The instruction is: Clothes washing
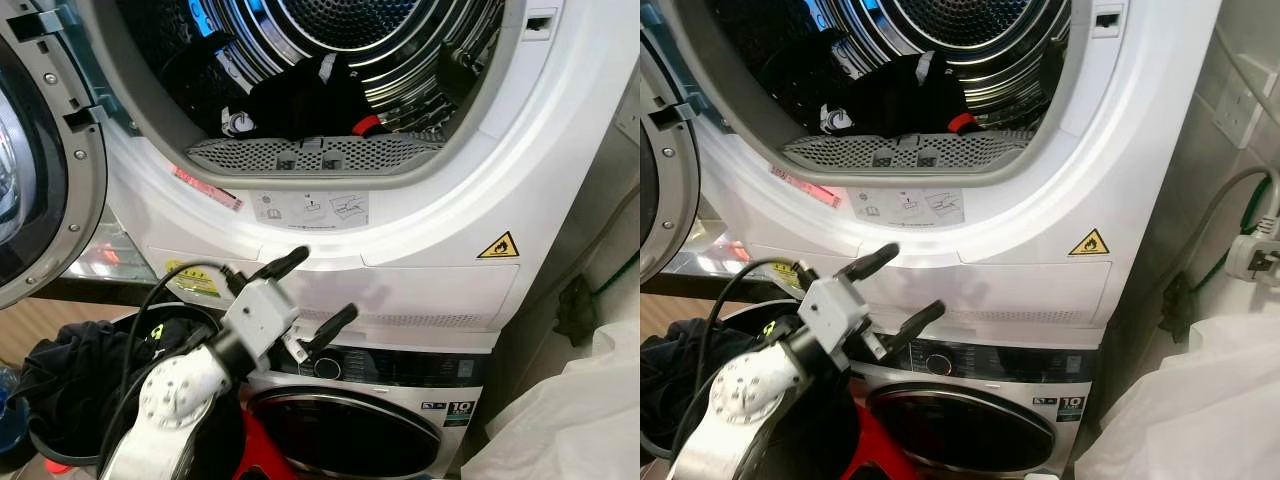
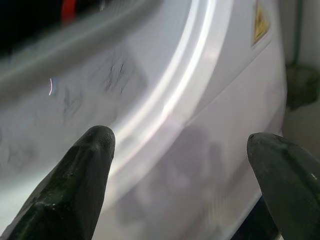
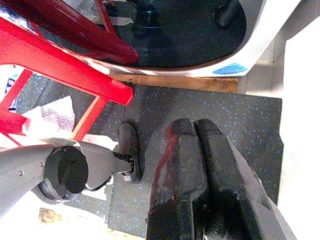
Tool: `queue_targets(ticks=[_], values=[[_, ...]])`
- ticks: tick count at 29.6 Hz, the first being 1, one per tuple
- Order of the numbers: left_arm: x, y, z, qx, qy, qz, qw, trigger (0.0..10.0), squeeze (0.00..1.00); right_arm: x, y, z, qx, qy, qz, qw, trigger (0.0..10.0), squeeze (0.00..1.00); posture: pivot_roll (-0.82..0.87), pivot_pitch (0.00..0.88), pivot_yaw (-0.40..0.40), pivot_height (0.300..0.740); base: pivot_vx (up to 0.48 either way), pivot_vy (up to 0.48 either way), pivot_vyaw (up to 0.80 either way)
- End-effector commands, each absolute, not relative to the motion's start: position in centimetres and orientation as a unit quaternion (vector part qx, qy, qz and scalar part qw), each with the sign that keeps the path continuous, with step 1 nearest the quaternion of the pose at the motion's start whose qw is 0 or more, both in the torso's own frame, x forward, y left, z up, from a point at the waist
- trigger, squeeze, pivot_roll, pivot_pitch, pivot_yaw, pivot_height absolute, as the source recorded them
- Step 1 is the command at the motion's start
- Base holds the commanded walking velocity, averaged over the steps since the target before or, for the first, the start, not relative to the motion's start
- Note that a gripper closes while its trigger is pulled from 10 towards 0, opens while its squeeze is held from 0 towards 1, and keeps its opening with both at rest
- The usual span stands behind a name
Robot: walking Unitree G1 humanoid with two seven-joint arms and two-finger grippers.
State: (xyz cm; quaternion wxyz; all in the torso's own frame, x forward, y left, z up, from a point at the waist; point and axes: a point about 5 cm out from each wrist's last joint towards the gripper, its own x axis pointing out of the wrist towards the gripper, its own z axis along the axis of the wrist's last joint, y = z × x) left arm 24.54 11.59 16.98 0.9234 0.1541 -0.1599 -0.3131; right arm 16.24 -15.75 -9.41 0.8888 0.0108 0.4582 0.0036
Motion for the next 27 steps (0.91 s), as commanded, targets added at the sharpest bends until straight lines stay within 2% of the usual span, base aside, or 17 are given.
queue_targets(ticks=[1,3,5,6,7,9,10,12,15,16,17,20,27], values=[[24.6,12.2,15.5,0.166,-0.130,-0.298,0.931,10.0,0.00,15.9,-15.3,-9.6,0.010,0.467,0.014,0.884,10.0,0.00,0.09,0.000,0.142,0.740,0.000,0.000,0.00],[24.4,12.6,14.1,0.172,-0.109,-0.283,0.937,10.0,0.00,15.9,-15.3,-9.6,0.009,0.467,0.015,0.884,10.0,0.00,0.09,0.000,0.142,0.740,0.000,0.000,0.00],[24.5,14.2,12.6,0.165,-0.070,-0.184,0.967,10.0,0.00,16.1,-15.3,-9.5,0.010,0.465,0.013,0.885,10.0,0.00,0.09,0.000,0.138,0.740,0.000,0.000,0.00],[24.5,14.2,12.6,0.165,-0.070,-0.184,0.967,10.0,0.00,16.1,-15.3,-9.5,0.010,0.465,0.013,0.885,10.0,0.00,0.09,0.000,0.138,0.740,0.000,0.000,0.00],[24.5,15.3,12.3,0.141,-0.054,-0.126,0.980,10.0,0.00,16.1,-15.3,-9.5,0.011,0.465,0.012,0.885,10.0,0.00,0.09,0.000,0.135,0.740,0.000,0.000,0.00],[24.4,16.3,12.2,0.117,-0.043,-0.070,0.990,10.0,0.00,16.1,-15.3,-9.5,0.011,0.465,0.011,0.885,10.0,0.00,0.10,0.000,0.133,0.740,0.000,0.000,0.00],[24.2,17.3,12.3,0.096,-0.038,-0.016,0.995,10.0,0.00,16.0,-15.4,-9.5,0.010,0.466,0.011,0.885,10.0,0.00,0.11,0.000,0.128,0.740,0.000,0.000,0.00],[24.0,18.0,12.4,0.085,-0.038,0.015,0.996,10.0,0.00,16.0,-15.4,-9.6,0.009,0.467,0.011,0.884,10.0,0.00,0.13,0.000,0.122,0.740,0.000,0.000,0.00],[22.6,21.9,10.8,0.007,0.018,0.176,0.984,10.0,0.00,16.1,-15.3,-9.5,0.004,0.469,0.018,0.883,10.0,0.00,0.15,0.000,0.111,0.740,0.000,0.000,0.00],[22.4,22.3,10.5,-0.006,0.026,0.195,0.980,10.0,0.17,16.2,-15.3,-9.5,0.004,0.468,0.019,0.883,10.0,0.00,0.16,0.000,0.109,0.740,0.000,0.000,0.00],[22.1,23.0,10.1,-0.023,0.036,0.216,0.975,10.0,1.00,16.3,-15.3,-9.5,0.003,0.467,0.020,0.884,10.0,0.00,0.16,0.000,0.106,0.740,0.000,0.000,0.00],[21.3,24.9,9.7,-0.014,0.052,0.272,0.961,10.0,1.00,16.7,-15.3,-9.3,0.001,0.464,0.026,0.885,10.0,0.00,0.17,0.000,0.097,0.740,0.000,0.000,0.00],[21.8,27.1,9.4,-0.095,0.079,0.332,0.935,10.0,1.00,17.2,-15.4,-9.1,-0.008,0.461,0.037,0.887,10.0,0.00,0.19,0.000,0.077,0.740,0.000,0.000,0.00]])
